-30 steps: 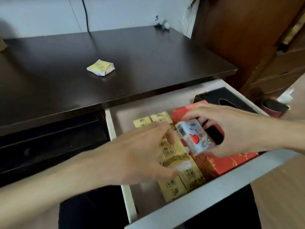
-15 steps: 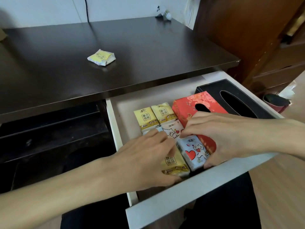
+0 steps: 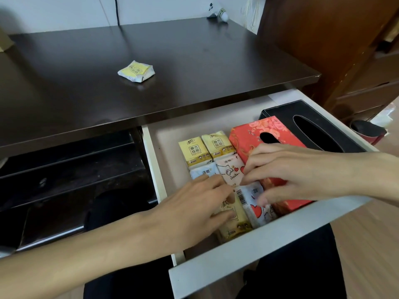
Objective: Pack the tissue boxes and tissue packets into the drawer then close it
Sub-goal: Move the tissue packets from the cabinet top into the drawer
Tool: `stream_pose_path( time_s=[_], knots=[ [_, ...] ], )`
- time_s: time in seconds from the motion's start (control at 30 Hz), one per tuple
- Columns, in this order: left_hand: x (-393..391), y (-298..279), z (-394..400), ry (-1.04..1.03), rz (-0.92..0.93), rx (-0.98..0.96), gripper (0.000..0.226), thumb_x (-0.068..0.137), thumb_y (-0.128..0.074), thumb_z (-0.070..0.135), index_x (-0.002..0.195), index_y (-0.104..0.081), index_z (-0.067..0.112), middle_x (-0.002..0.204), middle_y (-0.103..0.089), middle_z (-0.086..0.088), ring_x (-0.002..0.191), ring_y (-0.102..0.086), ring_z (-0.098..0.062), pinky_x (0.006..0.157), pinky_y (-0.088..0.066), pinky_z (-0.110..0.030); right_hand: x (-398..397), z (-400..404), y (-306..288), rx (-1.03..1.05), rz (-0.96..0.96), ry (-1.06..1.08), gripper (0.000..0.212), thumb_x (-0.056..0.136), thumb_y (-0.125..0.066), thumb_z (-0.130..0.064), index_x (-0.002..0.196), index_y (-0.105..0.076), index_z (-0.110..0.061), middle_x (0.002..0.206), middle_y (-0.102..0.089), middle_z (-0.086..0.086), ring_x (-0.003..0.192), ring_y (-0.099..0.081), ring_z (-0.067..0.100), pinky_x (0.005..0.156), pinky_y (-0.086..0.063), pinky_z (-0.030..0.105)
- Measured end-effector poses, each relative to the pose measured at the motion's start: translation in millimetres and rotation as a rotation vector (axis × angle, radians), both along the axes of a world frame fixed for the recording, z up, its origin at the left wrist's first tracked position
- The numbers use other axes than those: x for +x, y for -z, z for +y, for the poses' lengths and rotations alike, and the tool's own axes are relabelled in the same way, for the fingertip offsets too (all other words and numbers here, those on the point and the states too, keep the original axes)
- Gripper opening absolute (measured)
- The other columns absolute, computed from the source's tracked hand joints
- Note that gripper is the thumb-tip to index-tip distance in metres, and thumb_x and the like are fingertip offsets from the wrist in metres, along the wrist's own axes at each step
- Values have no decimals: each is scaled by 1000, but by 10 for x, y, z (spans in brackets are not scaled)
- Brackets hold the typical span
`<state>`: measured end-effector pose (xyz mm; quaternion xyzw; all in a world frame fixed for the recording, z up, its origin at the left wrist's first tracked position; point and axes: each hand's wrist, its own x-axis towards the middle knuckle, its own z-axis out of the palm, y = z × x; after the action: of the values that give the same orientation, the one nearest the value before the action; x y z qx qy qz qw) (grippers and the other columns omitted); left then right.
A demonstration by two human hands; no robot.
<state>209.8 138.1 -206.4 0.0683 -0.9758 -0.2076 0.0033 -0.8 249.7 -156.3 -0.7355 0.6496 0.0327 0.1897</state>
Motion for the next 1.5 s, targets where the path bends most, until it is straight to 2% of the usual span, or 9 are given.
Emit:
stream_pose_path(
  time_s=[0.1, 0.2, 0.27, 0.53, 0.67, 1.03, 1.17, 1.27, 1.5],
  knots=[
    [16, 6, -20, -5, 62, -10, 18, 95, -61, 29, 113, -62, 24, 113, -61, 6, 108, -55, -15, 91, -44, -29, -14, 11, 92, -117, 3, -9, 23, 98, -62, -37, 115, -77, -34, 119, -67, -13, 115, -58, 10, 100, -43, 29],
    [23, 4, -37, -7, 88, -16, 17, 93, -64, 24, 110, -64, 24, 110, -67, 8, 106, -58, -13, 89, -47, -29, 9, -46, 125, -122, 127, -63, 39, 98, -45, -59, 108, -76, -39, 100, -59, -24, 102, -48, 5, 99, -38, 30],
    [28, 8, -56, -12, 94, -11, 17, 93, -65, 23, 110, -65, 25, 111, -69, 9, 106, -58, -11, 89, -49, -31, 29, -100, 163, -111, 182, -60, 45, 94, -41, -66, 101, -75, -38, 93, -57, -23, 95, -45, 3, 108, -31, 34],
    [16, 9, -156, 14, 115, -62, 24, 88, -70, 29, 113, -67, 27, 116, -62, 13, 111, -49, -10, 89, -45, -28, -4, -172, 225, -116, 155, -23, 42, 87, -46, -74, 90, -71, -39, 84, -56, -23, 91, -49, 1, 117, -27, 40],
    [48, -56, -301, -16, 101, -4, 35, 85, -73, 40, 117, -64, 29, 121, -56, 14, 115, -49, -9, 92, -46, -31, 15, -157, 263, -122, 93, 14, 27, 87, -53, -73, 90, -58, -47, 80, -49, -28, 92, -44, -14, 125, -13, 38],
    [40, 22, -377, 60, 11, -54, 41, 87, -67, 49, 123, -61, 31, 126, -51, 14, 120, -43, -7, 94, -46, -35, 140, -158, 374, -117, 347, -32, 39, 87, -51, -75, 89, -54, -37, 90, -49, -22, 92, -31, -2, 124, -6, 39],
    [73, -4, -433, 42, 62, -30, 36, 90, -64, 47, 123, -62, 31, 123, -54, 14, 118, -48, -8, 90, -50, -37, 84, -179, 215, -203, 129, 22, 33, 91, -46, -69, 90, -62, -40, 87, -54, -25, 88, -41, -3, 100, -28, 23],
    [79, -76, -546, -10, 122, -2, 29, 90, -66, 43, 117, -65, 32, 117, -59, 16, 111, -54, -5, 89, -52, -35, -15, -279, 96, -328, -6, 127, 22, 93, -54, -56, 87, -65, -39, 86, -59, -22, 93, -49, -3, 82, -38, 25],
    [185, -338, -946, -91, 142, -139, 37, 85, -54, 58, 112, -66, 37, 114, -59, 20, 108, -56, -3, 83, -54, -38, -184, -801, -79, -468, -274, 315, 11, 92, -66, -34, 85, -73, -31, 89, -72, -16, 91, -66, 3, 85, -53, 36]
  ],
)
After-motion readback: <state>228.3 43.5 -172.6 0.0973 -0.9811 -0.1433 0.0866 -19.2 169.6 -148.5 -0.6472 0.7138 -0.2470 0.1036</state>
